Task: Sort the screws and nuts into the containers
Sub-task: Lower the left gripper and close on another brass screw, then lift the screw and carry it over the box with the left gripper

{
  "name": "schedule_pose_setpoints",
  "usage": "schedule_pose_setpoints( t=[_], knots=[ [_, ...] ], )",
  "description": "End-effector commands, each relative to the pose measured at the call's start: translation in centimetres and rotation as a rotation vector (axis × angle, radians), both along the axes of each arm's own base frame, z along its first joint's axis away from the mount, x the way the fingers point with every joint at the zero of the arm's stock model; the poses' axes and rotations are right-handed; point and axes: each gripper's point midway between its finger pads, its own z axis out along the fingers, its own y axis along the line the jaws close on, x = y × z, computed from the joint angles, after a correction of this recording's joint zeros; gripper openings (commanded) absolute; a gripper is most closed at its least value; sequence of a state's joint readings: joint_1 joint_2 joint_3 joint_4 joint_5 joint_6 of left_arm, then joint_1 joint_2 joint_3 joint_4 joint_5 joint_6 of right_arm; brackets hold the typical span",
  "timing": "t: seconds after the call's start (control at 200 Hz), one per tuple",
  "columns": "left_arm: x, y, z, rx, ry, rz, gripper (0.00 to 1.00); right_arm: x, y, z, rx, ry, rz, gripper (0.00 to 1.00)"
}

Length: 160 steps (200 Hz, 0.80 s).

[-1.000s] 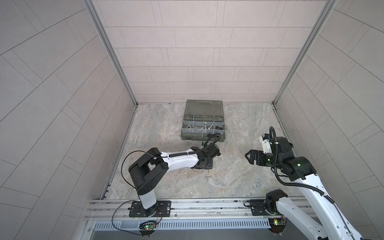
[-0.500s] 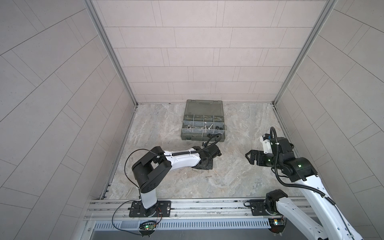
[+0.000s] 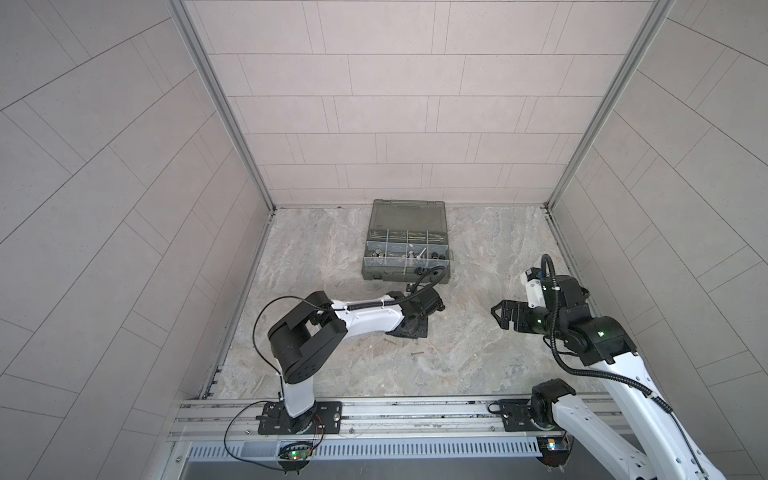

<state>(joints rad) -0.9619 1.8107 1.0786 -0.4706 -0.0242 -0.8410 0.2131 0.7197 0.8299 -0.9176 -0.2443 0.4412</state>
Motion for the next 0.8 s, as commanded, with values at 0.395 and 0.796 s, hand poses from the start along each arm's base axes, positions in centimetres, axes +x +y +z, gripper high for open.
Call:
schedule_pose_setpoints(
  t=[0.395,0.796],
  knots=[
    [3.4,2.5,4.9,0.072,-0.031,-0.064,0.02,0.1,-0.1,-0.2,-0.013,0.019,0.004,0.99],
    [11.0,7.2,10.5,-0.025,-0.104,0.050,0.02,1.7,2.4,-0.1,0.108,0.062,0.038,0.99]
  ],
)
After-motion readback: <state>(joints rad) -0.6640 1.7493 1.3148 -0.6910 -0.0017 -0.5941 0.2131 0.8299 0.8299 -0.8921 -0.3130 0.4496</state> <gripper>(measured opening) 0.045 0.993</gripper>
